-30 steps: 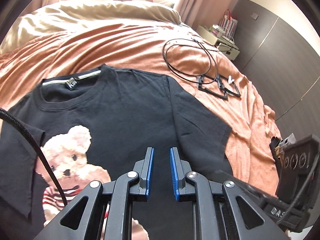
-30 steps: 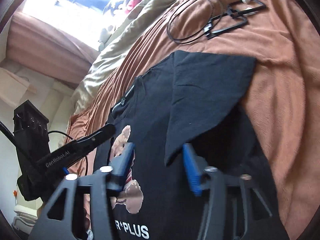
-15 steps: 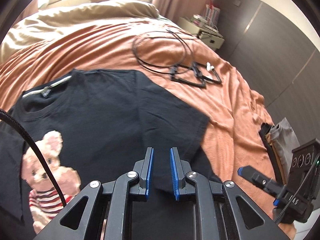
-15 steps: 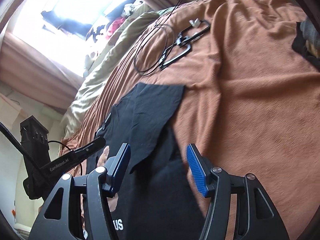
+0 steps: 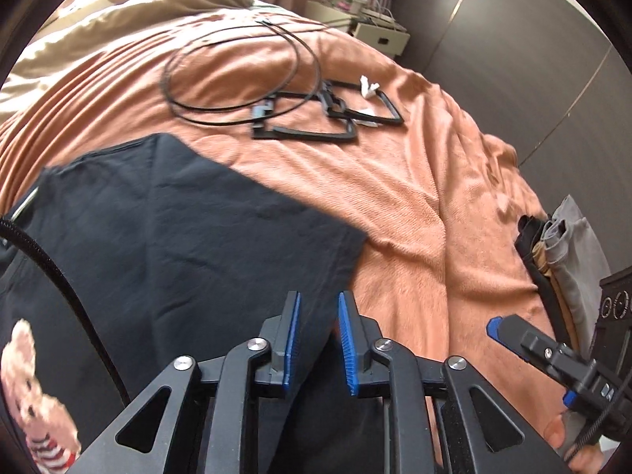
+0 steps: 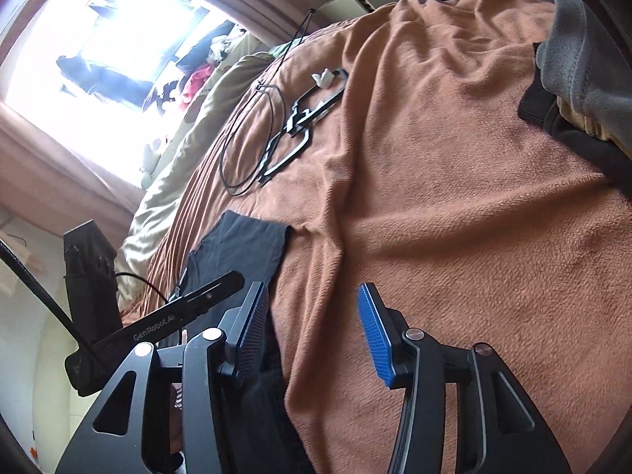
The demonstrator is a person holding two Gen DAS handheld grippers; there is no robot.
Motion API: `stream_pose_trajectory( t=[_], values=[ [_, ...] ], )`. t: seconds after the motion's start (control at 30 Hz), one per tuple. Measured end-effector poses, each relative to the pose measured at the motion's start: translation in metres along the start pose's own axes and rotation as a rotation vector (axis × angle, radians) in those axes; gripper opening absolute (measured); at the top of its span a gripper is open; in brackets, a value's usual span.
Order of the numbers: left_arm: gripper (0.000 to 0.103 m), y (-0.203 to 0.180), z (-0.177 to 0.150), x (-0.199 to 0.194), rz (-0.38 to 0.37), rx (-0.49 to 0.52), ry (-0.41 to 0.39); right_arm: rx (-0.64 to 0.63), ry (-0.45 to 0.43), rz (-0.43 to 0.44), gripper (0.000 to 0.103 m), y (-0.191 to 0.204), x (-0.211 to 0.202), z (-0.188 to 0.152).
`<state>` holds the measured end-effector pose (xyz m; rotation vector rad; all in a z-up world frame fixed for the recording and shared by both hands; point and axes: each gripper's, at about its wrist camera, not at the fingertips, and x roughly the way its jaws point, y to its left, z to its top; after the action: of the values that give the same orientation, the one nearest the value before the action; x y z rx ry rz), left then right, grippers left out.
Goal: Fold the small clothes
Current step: 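Move the left tool to the folded edge and close on it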
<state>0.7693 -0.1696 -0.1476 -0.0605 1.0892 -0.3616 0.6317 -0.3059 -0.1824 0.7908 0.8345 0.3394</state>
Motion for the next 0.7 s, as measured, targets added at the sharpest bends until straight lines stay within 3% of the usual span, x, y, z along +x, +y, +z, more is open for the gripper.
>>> stream_pose_trajectory(
  t=[0.1, 0.47, 0.53, 0.6, 0.7],
  values=[
    [0.039, -0.007, 0.007, 0.013, -0.011, 0.025, 0.002, 0.004, -0.005, 0.003, 0.044, -0.001, -0.001, 0.001],
    [0.039, -0.022, 0.02, 0.053, 0.071, 0.08, 0.016, 0.009, -0.021, -0.014, 0.044, -0.008, -0.009, 0.002],
    [0.035, -0.023, 0.021, 0.056, 0.085, 0.087, 0.013, 0.007, -0.026, -0.014, 0.044, -0.006, -0.011, 0.002],
    [0.017, -0.022, 0.023, 0.056, 0.094, 0.086, 0.011, 0.001, -0.03, -0.008, 0.041, -0.004, -0.012, 0.002],
    [0.012, -0.018, 0.024, 0.047, 0.086, 0.079, -0.001, -0.01, -0.028, -0.008, 0.041, 0.001, -0.01, 0.003]
  ],
)
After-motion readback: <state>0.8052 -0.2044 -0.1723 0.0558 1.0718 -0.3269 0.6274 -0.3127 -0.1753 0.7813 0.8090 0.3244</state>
